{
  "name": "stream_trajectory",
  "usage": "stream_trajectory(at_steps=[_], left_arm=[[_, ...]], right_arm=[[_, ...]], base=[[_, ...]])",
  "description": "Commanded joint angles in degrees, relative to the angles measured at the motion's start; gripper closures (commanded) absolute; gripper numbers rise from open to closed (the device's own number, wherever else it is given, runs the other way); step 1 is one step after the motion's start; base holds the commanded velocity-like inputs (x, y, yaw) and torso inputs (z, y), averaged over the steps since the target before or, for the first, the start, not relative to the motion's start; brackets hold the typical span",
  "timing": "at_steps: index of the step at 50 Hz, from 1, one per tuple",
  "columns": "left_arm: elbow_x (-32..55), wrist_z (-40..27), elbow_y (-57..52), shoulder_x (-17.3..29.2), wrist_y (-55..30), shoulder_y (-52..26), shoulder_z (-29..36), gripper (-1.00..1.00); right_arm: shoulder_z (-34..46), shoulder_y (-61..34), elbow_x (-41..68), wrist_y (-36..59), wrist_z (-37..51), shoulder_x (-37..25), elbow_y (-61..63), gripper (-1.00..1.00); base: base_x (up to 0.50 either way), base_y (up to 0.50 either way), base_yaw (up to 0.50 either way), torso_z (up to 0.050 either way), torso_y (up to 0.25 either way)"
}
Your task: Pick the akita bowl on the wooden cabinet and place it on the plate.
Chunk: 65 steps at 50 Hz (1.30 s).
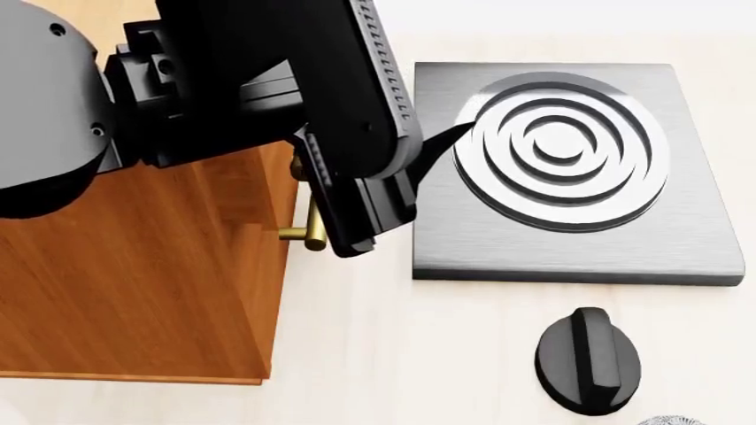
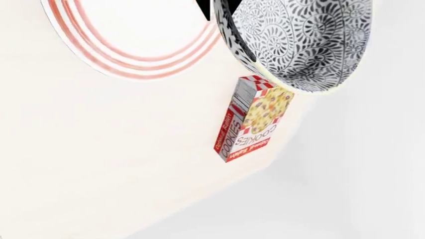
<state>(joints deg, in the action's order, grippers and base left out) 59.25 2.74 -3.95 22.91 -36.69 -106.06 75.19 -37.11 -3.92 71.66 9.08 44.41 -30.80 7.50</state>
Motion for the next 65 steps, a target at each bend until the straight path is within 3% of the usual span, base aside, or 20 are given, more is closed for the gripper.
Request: stream_trajectory(at_steps=[1,65], left_arm=[[-0.5,0.5,0.7,-0.3,0.5,0.4,0.0,-1.00],[-1.7,0.8,1.3,-0.4,1.2,2.6,0.3,-1.00]], right_arm=[[-0.7,0.4,-2.0,-0.5,-0.3,-0.1,-2.1,1.00],[5.7,-5.0,-7.2,0.9,-3.3,-2.1,-12.6,1.00]], base=[[0.00,0.00,0.00,0.000,0.000],[0.00,0.00,0.00,0.000,0.000]])
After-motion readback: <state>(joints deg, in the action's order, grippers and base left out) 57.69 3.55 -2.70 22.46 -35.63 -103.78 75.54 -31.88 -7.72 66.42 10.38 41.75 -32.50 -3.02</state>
